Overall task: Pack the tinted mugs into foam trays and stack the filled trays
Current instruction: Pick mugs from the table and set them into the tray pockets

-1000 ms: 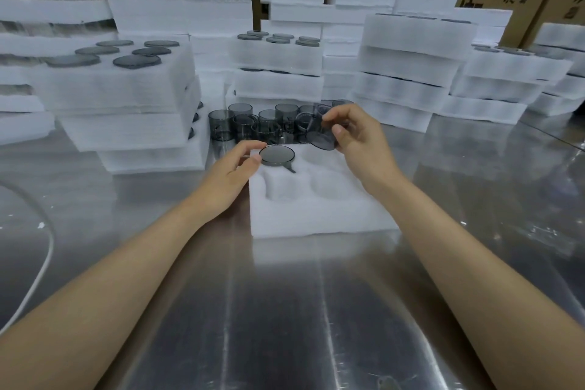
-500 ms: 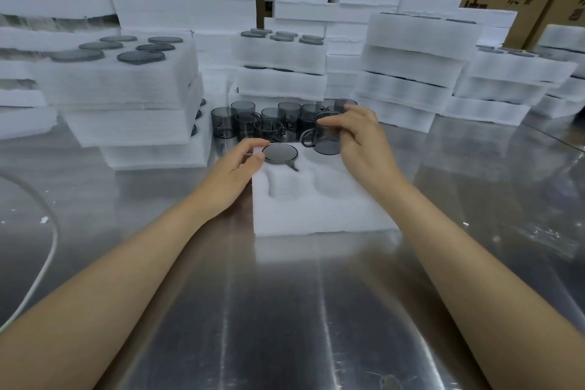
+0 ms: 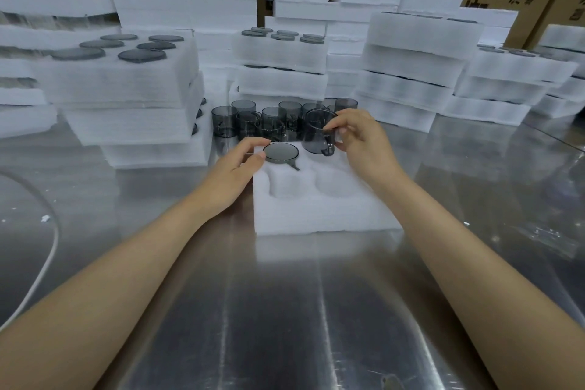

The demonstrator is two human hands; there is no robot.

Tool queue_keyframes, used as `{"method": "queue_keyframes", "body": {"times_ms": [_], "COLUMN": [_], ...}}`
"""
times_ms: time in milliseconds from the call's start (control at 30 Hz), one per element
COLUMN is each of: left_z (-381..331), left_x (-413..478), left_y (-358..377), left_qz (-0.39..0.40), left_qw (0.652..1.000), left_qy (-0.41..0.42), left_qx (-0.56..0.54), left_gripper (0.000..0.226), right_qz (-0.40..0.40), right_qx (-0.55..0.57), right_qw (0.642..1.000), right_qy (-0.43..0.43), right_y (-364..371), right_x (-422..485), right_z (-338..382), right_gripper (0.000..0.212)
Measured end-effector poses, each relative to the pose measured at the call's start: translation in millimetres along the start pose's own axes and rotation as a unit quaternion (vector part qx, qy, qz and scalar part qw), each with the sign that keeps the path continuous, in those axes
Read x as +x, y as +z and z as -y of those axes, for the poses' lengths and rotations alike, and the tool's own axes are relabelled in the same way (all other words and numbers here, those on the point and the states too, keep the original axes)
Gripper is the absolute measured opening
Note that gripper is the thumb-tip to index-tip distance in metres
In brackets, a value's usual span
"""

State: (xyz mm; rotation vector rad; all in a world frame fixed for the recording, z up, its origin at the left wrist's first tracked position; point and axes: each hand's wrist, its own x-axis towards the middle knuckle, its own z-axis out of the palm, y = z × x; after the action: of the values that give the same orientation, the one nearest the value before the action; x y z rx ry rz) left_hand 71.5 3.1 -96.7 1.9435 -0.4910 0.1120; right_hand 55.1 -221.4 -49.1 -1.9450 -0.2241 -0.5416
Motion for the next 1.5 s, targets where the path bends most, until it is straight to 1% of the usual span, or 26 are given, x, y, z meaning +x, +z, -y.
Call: {"method": "queue_keyframes", "body": {"times_ms": [67,133,167,200,267,333,500,567,700,733,767,833,867,933,1033,1233,1333,1500], "left_z": [-1,0,0,0,0,0,0,0,0,-1,-1,-1,-1,0,1,-3,-2,-3], "left_x": [0,1,1,1,1,0,1,1,0,0,0,0,0,0,0,-1,0,-2], "left_y": [1,1,1,1,1,0,1,0,0,0,1,0,0,0,0,1,1,1], "left_qz": [-0.001,-0.005,-0.006,-0.007,-0.007,-0.007,-0.005,-0.005,-0.007,-0.007,-0.008,-0.009,-0.007,-0.005,-0.008,-0.009,-0.01,-0.011], "left_qw": [1.0,1.0,1.0,1.0,1.0,1.0,1.0,1.0,1.0,1.0,1.0,1.0,1.0,1.0,1.0,1.0,1.0,1.0], "left_qy": [0.0,0.001,0.001,0.002,0.002,0.001,-0.003,-0.005,-0.005,-0.006,-0.006,-0.006,-0.006,-0.005,-0.007,-0.01,-0.011,-0.013], "left_qx": [-0.001,-0.003,-0.003,-0.003,0.0,0.002,0.012,0.017,0.017,0.016,0.016,0.017,0.018,0.018,0.016,0.017,0.017,0.017], "left_gripper": [0.024,0.023,0.023,0.023,0.022,0.02,0.022,0.022,0.022,0.022,0.022,0.022,0.022,0.022,0.022,0.022,0.019,0.021], "right_qz": [0.005,0.024,0.03,0.027,-0.006,-0.023,0.014,0.025,0.037,0.039,0.037,0.029,0.029,0.041,0.067,0.162,0.187,0.201], "right_qx": [-0.011,-0.057,-0.086,-0.092,-0.054,-0.024,-0.069,-0.078,-0.105,-0.114,-0.124,-0.13,-0.134,-0.156,-0.233,-0.375,-0.404,-0.429], "right_qw": [1.0,0.998,0.996,0.995,0.998,0.999,0.998,0.997,0.994,0.993,0.992,0.991,0.991,0.987,0.97,0.911,0.893,0.879], "right_qy": [0.024,0.013,0.0,-0.008,-0.007,-0.002,-0.007,0.006,0.013,0.013,0.01,0.006,0.003,0.001,0.015,0.051,0.061,0.056], "right_y": [1,3,3,3,3,1,1,-1,0,1,1,1,0,-2,-4,-3,-1,-4], "right_x": [1,0,-1,-1,-2,-3,-2,-2,-3,-3,-3,-4,-4,-4,-2,4,7,11], "right_z": [2,1,0,-3,-3,-1,0,0,-1,-1,-2,-1,-1,-1,-2,-4,-4,-5], "right_gripper": [0.025,0.005,0.011,0.017,0.02,0.018,0.009,0.016,0.037,0.039,0.035,0.021,0.024,0.039,0.043,0.053,0.054,0.055]}}
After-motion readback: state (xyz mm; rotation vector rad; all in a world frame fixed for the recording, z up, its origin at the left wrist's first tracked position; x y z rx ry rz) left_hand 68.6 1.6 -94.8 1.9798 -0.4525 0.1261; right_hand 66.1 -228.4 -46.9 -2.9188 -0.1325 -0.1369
